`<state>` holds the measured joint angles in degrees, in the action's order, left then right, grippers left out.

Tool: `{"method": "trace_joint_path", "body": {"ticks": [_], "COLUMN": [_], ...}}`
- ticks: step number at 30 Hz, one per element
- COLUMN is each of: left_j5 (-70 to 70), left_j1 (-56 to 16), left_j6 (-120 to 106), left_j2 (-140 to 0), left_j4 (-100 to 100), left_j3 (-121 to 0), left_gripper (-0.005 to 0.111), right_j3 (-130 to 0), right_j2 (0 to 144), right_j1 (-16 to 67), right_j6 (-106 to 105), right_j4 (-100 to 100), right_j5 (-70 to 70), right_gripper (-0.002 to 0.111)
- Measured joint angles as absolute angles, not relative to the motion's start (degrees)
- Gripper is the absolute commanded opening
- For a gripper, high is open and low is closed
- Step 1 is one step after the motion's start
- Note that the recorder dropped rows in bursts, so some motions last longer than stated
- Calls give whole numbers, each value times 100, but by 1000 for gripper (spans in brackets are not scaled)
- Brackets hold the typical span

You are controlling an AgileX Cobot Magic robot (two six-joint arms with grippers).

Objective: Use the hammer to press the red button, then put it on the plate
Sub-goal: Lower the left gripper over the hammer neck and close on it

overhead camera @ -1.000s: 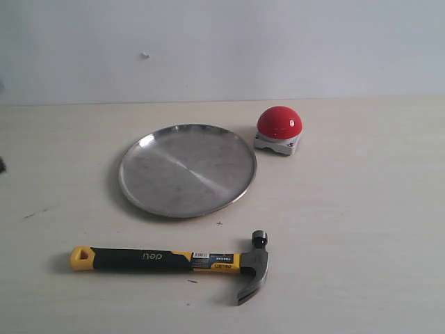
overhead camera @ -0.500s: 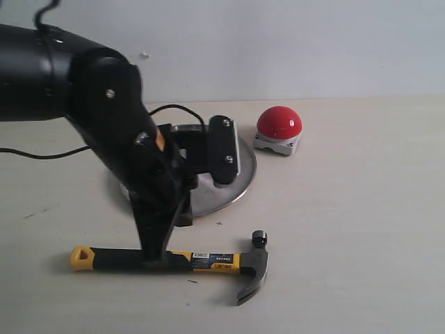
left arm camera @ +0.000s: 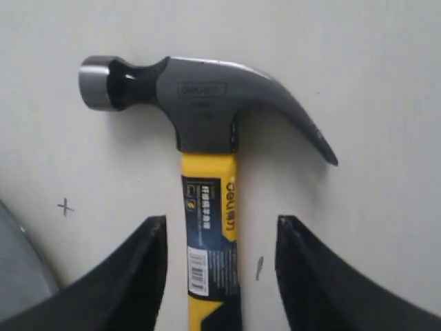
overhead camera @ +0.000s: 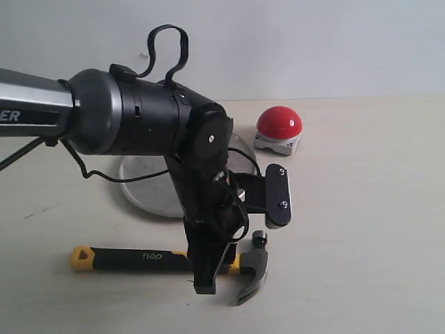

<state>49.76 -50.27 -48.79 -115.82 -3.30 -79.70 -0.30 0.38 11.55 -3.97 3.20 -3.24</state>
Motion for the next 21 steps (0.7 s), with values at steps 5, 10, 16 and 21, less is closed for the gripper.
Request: {"method": "trace_joint_path", "body": {"ticks": [5,10,16,21], "left_j5": [4894,4846,4737,4464], "left_j1": [-5027,-5027,-5027,-5027], "left_j6": [-4422,-4343,-4343,-4343], "left_j2": [-11603,-11754,-11917,-11917], "left_j4": [-329,-226,102,180], "left_j3": [-7970,-7975,-7975,-7975], "left_gripper": [49,50,58,58], "right_j3": [-30,-30,-30,-30], "right_j2": [38,38,38,38], "right_j1": [1155,1155,1155,1155], "right_j6": [-397,-397,-397,-397], "right_j4": [320,320,320,320], "right_j5": [-314,-314,-314,-314], "right_gripper": [64,64,64,64]}}
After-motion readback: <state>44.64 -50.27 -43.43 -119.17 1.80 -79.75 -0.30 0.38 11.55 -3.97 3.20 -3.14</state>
